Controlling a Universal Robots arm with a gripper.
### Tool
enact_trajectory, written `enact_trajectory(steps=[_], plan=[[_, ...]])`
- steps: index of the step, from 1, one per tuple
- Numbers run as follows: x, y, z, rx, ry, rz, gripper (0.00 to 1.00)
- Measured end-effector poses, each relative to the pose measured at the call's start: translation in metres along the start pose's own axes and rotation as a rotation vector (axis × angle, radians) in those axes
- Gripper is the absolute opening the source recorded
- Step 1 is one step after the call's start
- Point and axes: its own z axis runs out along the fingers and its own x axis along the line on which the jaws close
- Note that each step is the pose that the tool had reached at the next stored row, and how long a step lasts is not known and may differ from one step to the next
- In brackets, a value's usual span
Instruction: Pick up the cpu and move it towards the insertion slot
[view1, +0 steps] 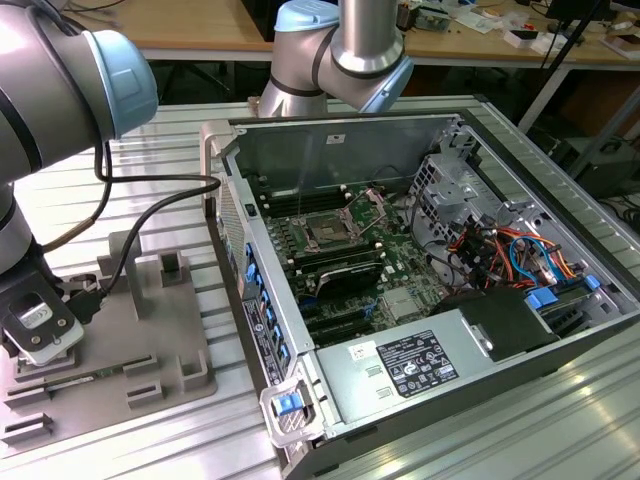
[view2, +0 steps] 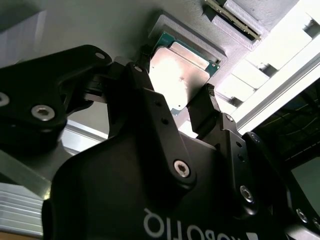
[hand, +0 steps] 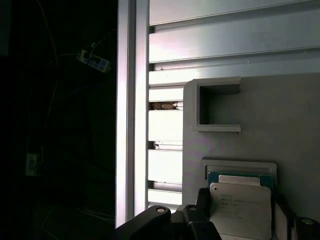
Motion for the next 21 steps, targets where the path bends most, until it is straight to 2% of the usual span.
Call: enact_trajectory(steps=[13,21], plan=[[0.0001,0.0001,-0.0021,0.0000,0.0002,0.000,0.55],[0.0003,0.0004,-0.0126,0.0000,0.0001,0.000,0.55]])
